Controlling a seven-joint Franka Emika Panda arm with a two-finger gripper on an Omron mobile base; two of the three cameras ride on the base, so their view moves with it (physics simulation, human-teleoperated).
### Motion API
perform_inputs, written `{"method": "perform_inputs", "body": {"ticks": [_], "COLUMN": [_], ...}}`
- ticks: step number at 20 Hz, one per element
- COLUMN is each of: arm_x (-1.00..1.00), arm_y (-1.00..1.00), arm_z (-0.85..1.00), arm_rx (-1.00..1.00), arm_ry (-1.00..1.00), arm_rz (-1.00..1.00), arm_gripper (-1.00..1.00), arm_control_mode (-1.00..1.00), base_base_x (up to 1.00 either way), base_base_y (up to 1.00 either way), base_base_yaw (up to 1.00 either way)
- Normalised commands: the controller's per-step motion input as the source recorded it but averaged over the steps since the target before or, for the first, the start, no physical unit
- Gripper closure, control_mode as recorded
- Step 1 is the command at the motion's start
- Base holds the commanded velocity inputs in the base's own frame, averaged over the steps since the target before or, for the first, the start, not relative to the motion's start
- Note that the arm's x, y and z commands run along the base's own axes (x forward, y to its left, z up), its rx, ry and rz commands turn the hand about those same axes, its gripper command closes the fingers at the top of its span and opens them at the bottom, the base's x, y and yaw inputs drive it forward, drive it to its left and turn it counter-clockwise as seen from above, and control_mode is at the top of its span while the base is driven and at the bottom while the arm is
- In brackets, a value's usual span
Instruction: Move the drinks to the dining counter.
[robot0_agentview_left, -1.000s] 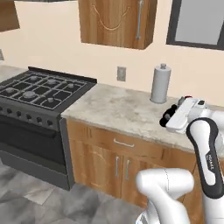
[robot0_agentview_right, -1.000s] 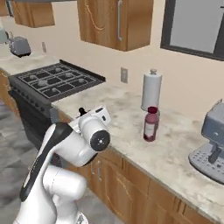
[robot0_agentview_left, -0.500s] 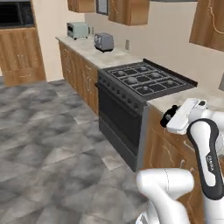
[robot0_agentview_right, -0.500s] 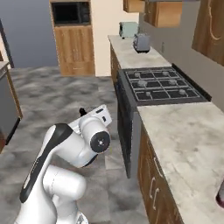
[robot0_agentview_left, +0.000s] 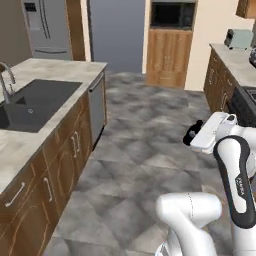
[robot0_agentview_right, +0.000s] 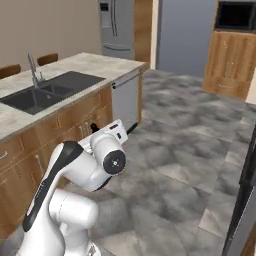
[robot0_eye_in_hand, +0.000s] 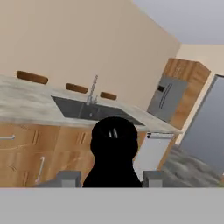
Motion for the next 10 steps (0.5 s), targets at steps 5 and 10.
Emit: {"method": "perform_inputs", "body": {"ticks": [5,10], "arm_x": [0.00,0.00], "arm_y": [0.00,0.00], "arm_z": [0.00,0.00], "arm_rx": [0.00,0.00], "arm_ry": [0.00,0.00], "arm_rz": [0.00,0.00], "arm_gripper": [1.00,1.00], "arm_control_mode": [1.00,1.00], "base_base_x": [0.01,0.16], "base_base_y": [0.00,0.00], "base_base_yaw": [0.96,0.89]}}
